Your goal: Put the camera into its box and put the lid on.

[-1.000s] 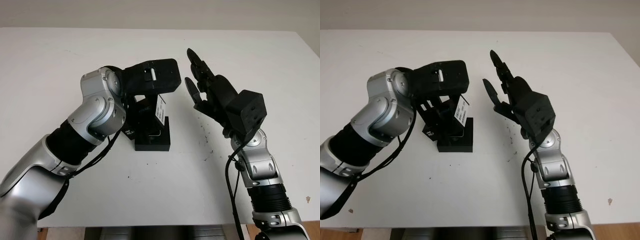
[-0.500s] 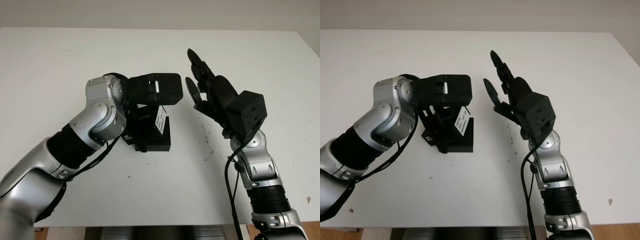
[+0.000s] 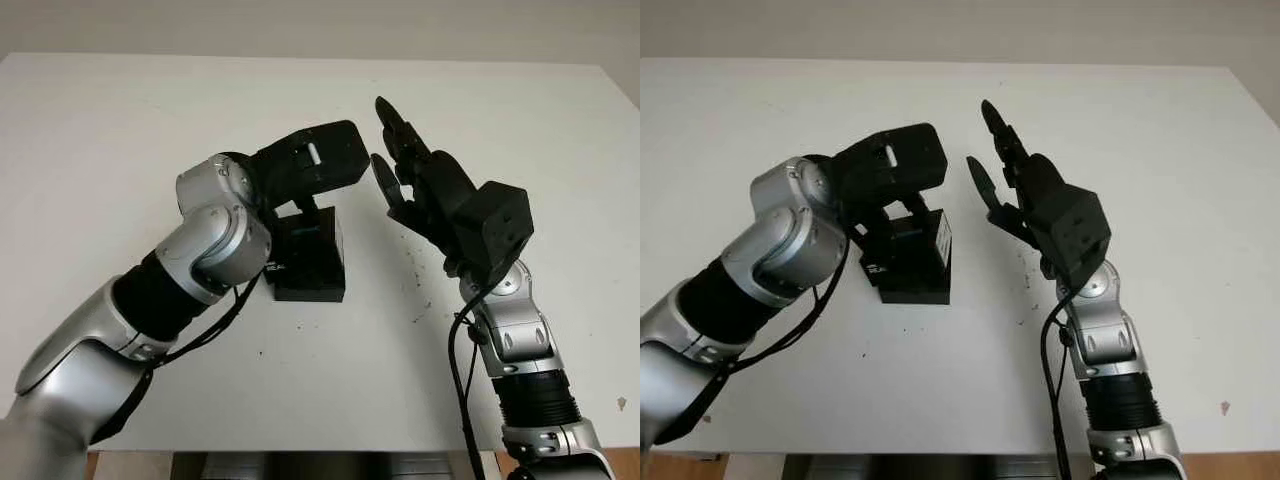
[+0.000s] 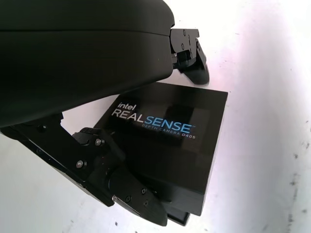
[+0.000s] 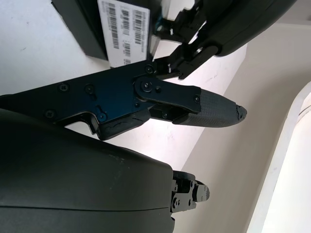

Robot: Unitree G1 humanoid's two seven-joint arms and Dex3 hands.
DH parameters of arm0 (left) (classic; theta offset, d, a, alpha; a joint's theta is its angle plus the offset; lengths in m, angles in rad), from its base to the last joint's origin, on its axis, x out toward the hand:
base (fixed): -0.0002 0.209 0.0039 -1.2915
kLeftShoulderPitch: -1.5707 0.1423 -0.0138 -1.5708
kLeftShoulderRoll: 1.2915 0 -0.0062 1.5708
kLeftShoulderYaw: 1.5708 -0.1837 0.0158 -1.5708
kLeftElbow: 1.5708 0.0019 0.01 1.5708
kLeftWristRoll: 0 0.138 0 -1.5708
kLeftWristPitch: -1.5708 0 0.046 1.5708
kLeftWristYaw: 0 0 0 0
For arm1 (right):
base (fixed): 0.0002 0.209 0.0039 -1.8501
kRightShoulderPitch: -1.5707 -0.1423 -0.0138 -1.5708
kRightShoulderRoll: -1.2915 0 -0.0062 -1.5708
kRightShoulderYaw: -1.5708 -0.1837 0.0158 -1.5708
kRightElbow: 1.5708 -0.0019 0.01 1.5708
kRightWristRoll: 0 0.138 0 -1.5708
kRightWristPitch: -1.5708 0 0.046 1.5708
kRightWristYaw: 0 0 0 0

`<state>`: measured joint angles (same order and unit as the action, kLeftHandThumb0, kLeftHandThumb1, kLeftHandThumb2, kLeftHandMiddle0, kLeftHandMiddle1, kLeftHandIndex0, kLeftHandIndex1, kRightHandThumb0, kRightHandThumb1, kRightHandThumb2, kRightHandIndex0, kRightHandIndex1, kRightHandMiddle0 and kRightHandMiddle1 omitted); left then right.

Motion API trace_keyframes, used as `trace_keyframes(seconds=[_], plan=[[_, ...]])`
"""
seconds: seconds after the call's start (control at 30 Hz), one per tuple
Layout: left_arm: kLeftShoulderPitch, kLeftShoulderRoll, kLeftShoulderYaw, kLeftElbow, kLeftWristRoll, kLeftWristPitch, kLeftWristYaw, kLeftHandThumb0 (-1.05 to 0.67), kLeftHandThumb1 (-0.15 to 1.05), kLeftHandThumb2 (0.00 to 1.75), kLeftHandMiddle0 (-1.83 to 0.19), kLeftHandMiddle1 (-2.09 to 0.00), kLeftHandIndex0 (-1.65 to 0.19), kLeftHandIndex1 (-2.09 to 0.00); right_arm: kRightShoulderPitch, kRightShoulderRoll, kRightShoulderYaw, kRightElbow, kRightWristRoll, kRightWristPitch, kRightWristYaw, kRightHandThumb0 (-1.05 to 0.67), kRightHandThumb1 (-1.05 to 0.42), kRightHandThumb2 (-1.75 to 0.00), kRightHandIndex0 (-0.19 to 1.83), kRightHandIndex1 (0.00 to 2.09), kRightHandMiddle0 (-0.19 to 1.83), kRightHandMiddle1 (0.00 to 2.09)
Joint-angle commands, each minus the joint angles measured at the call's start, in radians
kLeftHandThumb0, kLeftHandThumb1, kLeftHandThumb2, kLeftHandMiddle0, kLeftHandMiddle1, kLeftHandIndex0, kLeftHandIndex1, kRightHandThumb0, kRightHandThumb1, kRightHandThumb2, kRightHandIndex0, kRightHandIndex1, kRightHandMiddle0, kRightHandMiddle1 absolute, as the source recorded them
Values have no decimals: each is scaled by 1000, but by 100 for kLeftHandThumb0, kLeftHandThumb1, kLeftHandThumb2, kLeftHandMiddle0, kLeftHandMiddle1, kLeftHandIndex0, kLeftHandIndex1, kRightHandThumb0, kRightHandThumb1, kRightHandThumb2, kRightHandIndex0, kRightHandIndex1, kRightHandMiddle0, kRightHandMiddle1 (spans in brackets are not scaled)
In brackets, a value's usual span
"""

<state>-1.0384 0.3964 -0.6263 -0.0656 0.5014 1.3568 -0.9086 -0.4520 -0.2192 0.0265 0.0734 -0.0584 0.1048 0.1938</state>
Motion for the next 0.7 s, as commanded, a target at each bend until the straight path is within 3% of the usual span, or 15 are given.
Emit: trace_keyframes(seconds=[0.0, 0.13, 0.2, 0.23, 0.27, 0.3, 0.37, 0.43, 0.53, 0.67], plan=[[-55, -31, -32, -47, -61, 45, -10, -41, 105, 37, -26, -157, 9, -27, 5, -2, -5, -13, -2, -1, -5, -79, -105, -60, -8, 5, -2, 6], [-84, -15, -62, -66, -146, 86, 23, -45, 105, 44, -8, -143, 17, -26, 9, -7, -6, -15, 0, -4, -1, -78, -105, -61, -9, 5, -2, 6], [-94, 11, -90, -80, -181, 44, 27, -48, 105, 46, 8, -128, 12, -33, 10, -7, -8, -16, 1, -5, -1, -78, -105, -61, -8, 5, -2, 6], [-101, 30, -109, -86, -195, 13, 22, -49, 105, 49, 12, -115, 15, -71, 10, -6, -8, -16, 3, -3, 0, -78, -105, -61, -8, 5, -3, 6], [-113, 44, -128, -88, -209, -3, 17, -51, 105, 50, 15, -108, 17, -87, 10, -5, -10, -14, 8, -4, 3, -78, -105, -61, -9, 5, -3, 6], [-121, 56, -141, -89, -222, -15, 15, -52, 105, 50, 17, -90, 18, -90, 9, -4, -11, -9, 11, -10, 4, -78, -105, -61, -9, 5, -4, 5], [-135, 74, -158, -90, -248, -33, 11, -54, 105, 49, 18, -67, 19, -84, 7, -5, -7, -5, 1, -13, -1, -78, -105, -61, -9, 5, -3, 5], [-145, 96, -175, -94, -270, -60, -1, -54, 105, 49, 18, -63, 19, -79, 6, -4, -6, -4, -5, -12, -6, -78, -105, -61, -9, 5, -3, 6], [-159, 116, -193, -94, -295, -77, -11, -54, 105, 49, 19, -64, 19, -63, 6, -4, -5, -6, -9, -7, -11, -78, -105, -61, -8, 5, -1, 6], [-170, 144, -213, -108, -311, -104, -15, -52, 105, 45, 19, -82, 19, -52, 5, -6, -6, -7, -6, 1, -7, -78, -105, -61, -9, 5, -2, 6]])
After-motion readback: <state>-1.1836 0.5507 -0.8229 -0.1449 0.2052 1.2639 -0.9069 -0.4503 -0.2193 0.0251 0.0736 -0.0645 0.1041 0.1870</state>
